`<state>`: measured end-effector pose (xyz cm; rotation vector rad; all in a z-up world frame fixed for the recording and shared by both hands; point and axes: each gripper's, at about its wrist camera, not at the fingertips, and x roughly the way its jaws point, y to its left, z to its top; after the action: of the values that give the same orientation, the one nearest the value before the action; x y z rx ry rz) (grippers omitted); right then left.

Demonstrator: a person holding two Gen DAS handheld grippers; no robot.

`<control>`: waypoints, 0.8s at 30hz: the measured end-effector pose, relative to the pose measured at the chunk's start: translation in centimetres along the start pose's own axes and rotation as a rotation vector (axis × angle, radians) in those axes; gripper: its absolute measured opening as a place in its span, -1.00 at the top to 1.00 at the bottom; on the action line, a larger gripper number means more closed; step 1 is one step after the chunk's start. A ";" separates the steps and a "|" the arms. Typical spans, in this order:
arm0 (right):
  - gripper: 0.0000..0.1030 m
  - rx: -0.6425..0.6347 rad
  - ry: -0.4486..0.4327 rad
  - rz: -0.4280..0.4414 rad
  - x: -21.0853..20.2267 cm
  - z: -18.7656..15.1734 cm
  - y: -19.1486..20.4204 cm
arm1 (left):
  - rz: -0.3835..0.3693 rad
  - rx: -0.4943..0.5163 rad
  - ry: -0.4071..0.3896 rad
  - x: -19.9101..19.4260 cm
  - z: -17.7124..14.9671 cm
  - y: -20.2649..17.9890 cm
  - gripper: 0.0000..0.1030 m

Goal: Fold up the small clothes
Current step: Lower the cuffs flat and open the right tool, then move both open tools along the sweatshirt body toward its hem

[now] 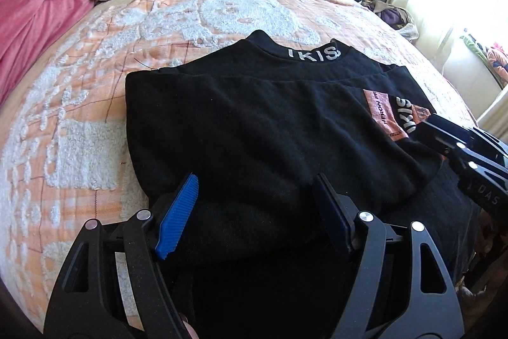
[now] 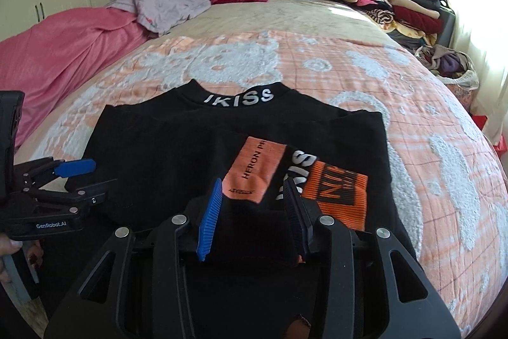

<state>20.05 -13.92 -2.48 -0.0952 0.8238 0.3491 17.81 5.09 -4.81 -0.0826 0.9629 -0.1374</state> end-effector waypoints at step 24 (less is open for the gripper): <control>-0.35 0.176 -0.002 -0.012 -1.9 -2.9 -3.1 | -0.014 0.003 -0.008 -1.1 -0.1 -0.1 -0.29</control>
<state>17.81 -17.94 -3.21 0.0639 0.8478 0.2640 17.09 5.16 -3.92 -0.0866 0.9539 -0.1514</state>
